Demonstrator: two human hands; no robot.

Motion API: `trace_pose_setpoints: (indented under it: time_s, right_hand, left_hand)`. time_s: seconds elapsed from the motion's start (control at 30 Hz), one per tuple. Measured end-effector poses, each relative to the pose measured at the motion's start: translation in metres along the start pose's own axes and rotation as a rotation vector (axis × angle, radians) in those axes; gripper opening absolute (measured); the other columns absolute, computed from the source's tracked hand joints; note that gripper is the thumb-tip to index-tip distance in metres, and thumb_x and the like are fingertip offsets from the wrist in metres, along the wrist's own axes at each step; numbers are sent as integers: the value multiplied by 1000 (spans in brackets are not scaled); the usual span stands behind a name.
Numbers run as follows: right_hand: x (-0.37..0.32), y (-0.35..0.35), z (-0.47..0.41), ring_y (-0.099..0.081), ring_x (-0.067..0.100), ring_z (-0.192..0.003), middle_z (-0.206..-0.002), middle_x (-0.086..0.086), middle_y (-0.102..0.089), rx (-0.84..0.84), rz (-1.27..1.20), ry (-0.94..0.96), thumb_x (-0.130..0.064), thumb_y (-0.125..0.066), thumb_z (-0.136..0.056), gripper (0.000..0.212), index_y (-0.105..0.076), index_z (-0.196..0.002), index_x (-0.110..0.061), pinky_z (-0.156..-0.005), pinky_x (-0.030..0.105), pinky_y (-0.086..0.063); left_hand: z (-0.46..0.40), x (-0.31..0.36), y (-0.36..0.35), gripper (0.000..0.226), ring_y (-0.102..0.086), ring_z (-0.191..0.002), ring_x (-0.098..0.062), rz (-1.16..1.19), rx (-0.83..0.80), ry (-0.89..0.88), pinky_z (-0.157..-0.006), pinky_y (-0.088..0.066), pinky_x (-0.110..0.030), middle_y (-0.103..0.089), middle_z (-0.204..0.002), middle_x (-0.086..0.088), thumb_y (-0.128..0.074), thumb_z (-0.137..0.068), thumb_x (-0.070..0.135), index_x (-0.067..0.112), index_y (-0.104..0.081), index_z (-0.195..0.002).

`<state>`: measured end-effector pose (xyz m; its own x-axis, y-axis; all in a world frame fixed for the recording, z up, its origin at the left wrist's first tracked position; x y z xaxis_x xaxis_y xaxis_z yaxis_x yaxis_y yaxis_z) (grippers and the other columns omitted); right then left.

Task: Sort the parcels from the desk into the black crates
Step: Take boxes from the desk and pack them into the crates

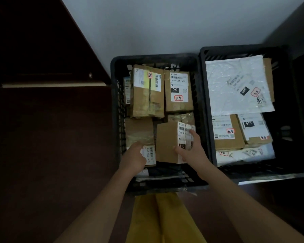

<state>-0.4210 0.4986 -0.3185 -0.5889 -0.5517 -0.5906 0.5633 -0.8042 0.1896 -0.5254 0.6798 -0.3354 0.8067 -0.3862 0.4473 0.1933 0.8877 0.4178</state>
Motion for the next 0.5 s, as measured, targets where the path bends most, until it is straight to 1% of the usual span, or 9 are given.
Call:
trace_pose_setpoints:
  time_s: [0.03,0.1,0.13,0.17,0.23,0.27,0.33,0.43,0.5]
  right_hand:
    - [0,-1,-6,-54,10,-106,-139,-3,-41,2,34,15,-16,-71,-90,88,-13,-154,-32,-70,15,-49]
    - [-2,-5,-18,-53,1,-94,-131,-7,-41,-8,66,40,-16,-72,-90,85,-18,-153,-32,-63,10,-47]
    - [-2,-8,-24,-51,-2,-90,-129,-7,-41,-21,80,46,-16,-72,-89,85,-19,-153,-32,-62,10,-47]
    - [-1,-11,-30,-52,0,-93,-134,-7,-40,-33,97,49,-17,-74,-88,86,-19,-153,-33,-66,13,-50]
    - [0,-19,-39,-48,10,-114,-149,-2,-35,-39,147,51,-23,-78,-84,90,-20,-153,-35,-85,31,-56]
    - [0,-23,-42,-44,14,-125,-153,0,-33,-38,172,53,-27,-80,-81,92,-22,-152,-36,-95,42,-53]
    - [2,-31,-47,-38,22,-136,-154,1,-33,-34,225,68,-31,-84,-76,96,-23,-151,-36,-104,50,-47]
    - [5,-39,-47,-36,24,-138,-151,3,-33,11,307,126,-31,-86,-73,100,-25,-152,-31,-110,46,-41]
    - [4,-41,-44,-38,23,-135,-149,6,-33,49,353,150,-30,-85,-75,98,-24,-152,-29,-104,35,-40]
  left_hand:
    - [-9,-4,-1,65,-37,-139,-24,-109,-13,-32,-111,-33,-29,-24,-161,-5,-46,-93,-1,13,-28,-153]
    - [-27,-7,-2,77,-25,-146,-23,-309,-27,-96,-118,-25,-39,-10,-164,-4,-49,-90,-2,15,-15,-157]
    - [-34,-8,-2,79,-18,-149,-20,-377,-31,-122,-120,-20,-41,-6,-165,-3,-49,-90,-2,16,-11,-157]
    - [-42,-9,-3,79,-14,-150,-19,-427,-36,-138,-121,-17,-42,-5,-165,-3,-49,-90,-2,16,-10,-157]
    - [-53,-14,-4,78,-13,-150,-20,-496,-51,-135,-121,-16,-43,-4,-165,-3,-48,-91,-2,16,-12,-157]
    - [-57,-18,-5,77,-13,-150,-21,-528,-60,-124,-120,-16,-44,-3,-165,-3,-49,-91,-1,16,-12,-157]
    - [-61,-23,-9,78,-8,-151,-19,-589,-65,-102,-120,-16,-46,0,-165,-1,-49,-92,1,16,-9,-157]
    - [-59,-25,-13,81,-5,-151,-19,-681,-54,-61,-122,-10,-45,3,-165,-1,-51,-94,8,15,-2,-157]
    - [-59,-25,-15,82,-3,-152,-19,-745,-61,-32,-123,-8,-45,6,-165,-2,-51,-95,12,13,2,-157]
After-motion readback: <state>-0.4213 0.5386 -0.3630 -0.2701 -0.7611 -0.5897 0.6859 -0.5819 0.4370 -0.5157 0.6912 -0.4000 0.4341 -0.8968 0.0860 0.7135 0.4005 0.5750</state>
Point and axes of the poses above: each hand's wrist, its own z-axis away from the middle knuckle, its own y-axis out of the back of the hand, x = y × z, the point moved 4 cm from there along -z, towards the middle knuckle
